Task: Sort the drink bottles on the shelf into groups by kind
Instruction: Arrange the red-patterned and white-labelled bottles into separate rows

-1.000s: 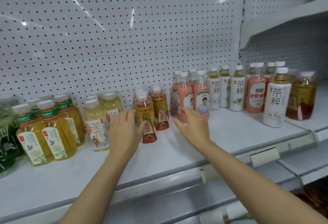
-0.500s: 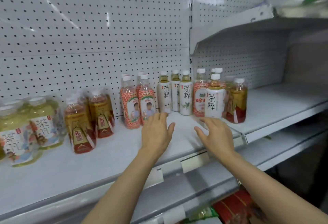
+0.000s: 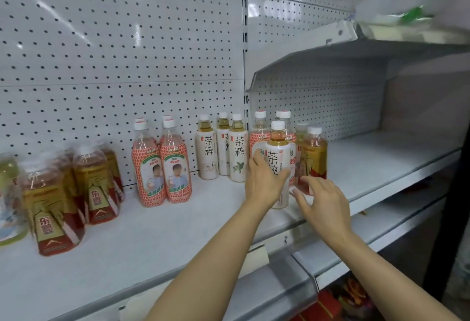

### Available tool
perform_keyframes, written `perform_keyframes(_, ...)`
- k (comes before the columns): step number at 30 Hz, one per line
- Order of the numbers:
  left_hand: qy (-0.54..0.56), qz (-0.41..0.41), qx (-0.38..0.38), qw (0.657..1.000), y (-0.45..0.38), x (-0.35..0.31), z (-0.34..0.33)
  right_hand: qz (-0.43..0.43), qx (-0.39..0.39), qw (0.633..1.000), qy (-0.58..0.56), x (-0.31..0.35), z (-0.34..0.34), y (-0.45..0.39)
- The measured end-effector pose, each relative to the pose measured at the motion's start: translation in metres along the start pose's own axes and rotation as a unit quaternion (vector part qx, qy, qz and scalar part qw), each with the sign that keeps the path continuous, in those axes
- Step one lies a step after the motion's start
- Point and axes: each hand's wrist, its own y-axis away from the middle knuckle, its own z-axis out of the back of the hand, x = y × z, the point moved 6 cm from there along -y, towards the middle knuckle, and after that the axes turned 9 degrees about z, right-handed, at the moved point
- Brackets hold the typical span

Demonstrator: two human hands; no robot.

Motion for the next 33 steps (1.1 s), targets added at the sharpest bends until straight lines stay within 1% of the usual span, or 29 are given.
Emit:
perform_keyframes(4,0.027,0.002,0.016,1.000,-0.015,-0.002,-0.013,0.005,0.003,1.000,-0.006,-0.002,-0.013,-0.008)
perform_keyframes(7,0.036,0.001,0.017,0.999,-0.021,0.003,-0.016,-0.006,0.008,1.000,-0.003,-0.003,-0.025,-0.010)
perform_keyframes(14,-0.001,-0.005,-0.036,0.999,-0.028,0.031,0.022,0.000,0.011,0.999,-0.031,0.008,-0.045,-0.025)
perform_keyframes(18,0.013,0.006,-0.086,0.996,-0.039,0.048,0.056,0.027,0.015,0.996,-0.079,0.024,-0.058,-0.062)
perform_keyframes(21,0.024,0.026,-0.114,0.993,-0.053,0.064,0.072,0.056,0.043,0.990,-0.126,0.043,-0.072,-0.102)
perform_keyframes(26,0.063,0.088,-0.137,0.985,-0.078,0.091,0.077,0.105,0.076,0.981,-0.142,0.077,-0.088,-0.159)
perform_keyframes(30,0.061,0.120,-0.152,0.979,-0.097,0.106,0.076,0.138,0.091,0.980,-0.107,0.090,-0.107,-0.194)
perform_keyframes(33,0.055,0.132,-0.162,0.976,-0.110,0.111,0.075,0.132,0.116,0.981,-0.078,0.089,-0.124,-0.212)
